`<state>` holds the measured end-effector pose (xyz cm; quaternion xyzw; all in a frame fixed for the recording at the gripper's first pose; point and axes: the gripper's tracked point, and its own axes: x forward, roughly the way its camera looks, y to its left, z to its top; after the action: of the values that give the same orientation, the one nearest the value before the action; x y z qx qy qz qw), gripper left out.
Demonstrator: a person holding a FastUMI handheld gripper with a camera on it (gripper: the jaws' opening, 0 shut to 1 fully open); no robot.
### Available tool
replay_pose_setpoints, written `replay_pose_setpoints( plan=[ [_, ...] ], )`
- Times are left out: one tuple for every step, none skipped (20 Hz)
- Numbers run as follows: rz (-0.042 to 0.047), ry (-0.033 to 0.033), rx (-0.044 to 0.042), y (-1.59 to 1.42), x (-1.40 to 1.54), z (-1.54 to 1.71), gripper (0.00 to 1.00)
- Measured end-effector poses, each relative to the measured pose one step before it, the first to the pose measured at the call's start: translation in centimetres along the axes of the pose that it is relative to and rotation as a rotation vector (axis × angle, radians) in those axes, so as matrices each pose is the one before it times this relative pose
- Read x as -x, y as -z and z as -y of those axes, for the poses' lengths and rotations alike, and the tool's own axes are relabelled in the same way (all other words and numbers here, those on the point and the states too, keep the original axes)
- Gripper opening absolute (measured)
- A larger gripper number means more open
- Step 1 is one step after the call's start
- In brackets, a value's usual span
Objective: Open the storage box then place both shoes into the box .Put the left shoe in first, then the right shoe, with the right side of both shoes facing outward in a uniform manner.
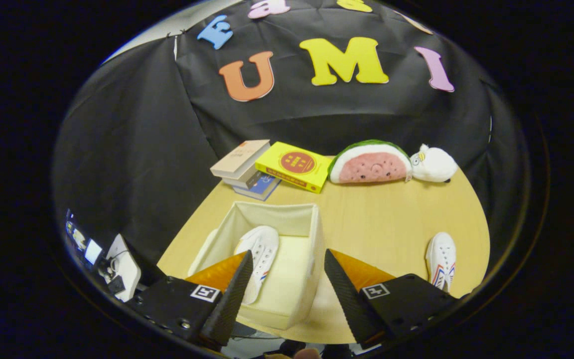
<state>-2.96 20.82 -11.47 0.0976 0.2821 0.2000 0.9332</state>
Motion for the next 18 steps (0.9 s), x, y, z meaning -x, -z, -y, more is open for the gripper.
replay_pose_setpoints(
  plan=[
    [0.03471, -0.00460, -0.00270, -0.500, 1.323, 1.345, 0.87],
    [0.01853, 0.02319, 0.00441, -0.155, 1.205, 1.926, 0.87],
    [0.01827, 0.02410, 0.00272, -0.224, 0.989, 1.949, 0.87],
    [0.01644, 0.02384, -0.00182, -0.200, 0.989, 1.867, 0.87],
    [0.01235, 0.02803, -0.00476, -0.041, 0.871, 1.987, 0.87],
    [0.00619, 0.02491, -0.00625, 0.233, 0.761, 1.829, 0.87],
    [0.00044, 0.02474, -0.00378, 0.318, 0.682, 1.926, 0.87],
    [-0.00575, 0.01565, 0.00155, 0.490, 0.485, 1.891, 0.87],
    [-0.00429, 0.01550, -0.00554, 0.186, 0.185, 1.631, 0.88],
    [-0.00197, 0.01456, -0.01052, 0.277, 0.331, 1.789, 0.88],
    [-0.00574, 0.01356, -0.01242, 0.429, 0.191, 1.737, 0.88],
    [-0.00957, 0.01432, -0.01747, 0.488, 0.132, 1.732, 0.88],
    [-0.00529, 0.00958, -0.02169, 0.415, 0.023, 1.500, 0.88],
    [-0.00640, 0.00633, -0.02540, 0.400, -0.082, 1.468, 0.88],
    [-0.01192, 0.00866, -0.02004, 0.489, -0.241, 1.460, 0.88],
    [-0.01696, 0.01804, -0.00837, 0.682, -0.327, 1.615, 0.88],
    [-0.01576, 0.01480, -0.00211, 0.560, -0.460, 1.456, 0.88],
    [-0.01742, 0.01185, 0.00212, 0.534, -0.575, 1.254, 0.88]
  ],
)
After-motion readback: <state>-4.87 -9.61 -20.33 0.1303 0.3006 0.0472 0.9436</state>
